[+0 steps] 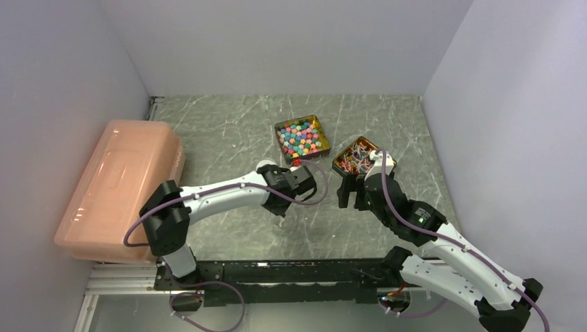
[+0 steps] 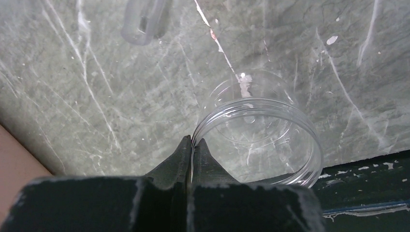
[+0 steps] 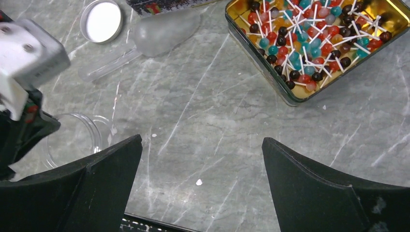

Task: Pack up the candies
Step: Place the packing bottle at the center of the board.

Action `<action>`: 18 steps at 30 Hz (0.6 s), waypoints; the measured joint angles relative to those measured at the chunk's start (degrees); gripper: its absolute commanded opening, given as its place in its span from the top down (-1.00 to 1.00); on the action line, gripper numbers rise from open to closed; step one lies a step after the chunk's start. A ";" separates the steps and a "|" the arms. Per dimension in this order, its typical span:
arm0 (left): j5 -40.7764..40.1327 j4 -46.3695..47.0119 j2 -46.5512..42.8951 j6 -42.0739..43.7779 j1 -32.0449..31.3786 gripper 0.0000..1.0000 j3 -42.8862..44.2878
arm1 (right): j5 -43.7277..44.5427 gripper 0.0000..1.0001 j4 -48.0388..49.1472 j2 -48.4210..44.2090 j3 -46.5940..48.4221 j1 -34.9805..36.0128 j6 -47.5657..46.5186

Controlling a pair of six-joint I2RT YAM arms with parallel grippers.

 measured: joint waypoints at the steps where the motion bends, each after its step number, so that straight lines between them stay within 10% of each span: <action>1: -0.04 0.04 0.83 -0.20 -0.50 1.00 0.00 | 0.13 -0.99 -0.17 0.00 0.00 0.00 0.22; 18: 2.84 7.08 5.57 -0.37 -1.49 1.00 -0.02 | 0.37 -0.99 -0.59 -0.92 0.00 0.00 1.14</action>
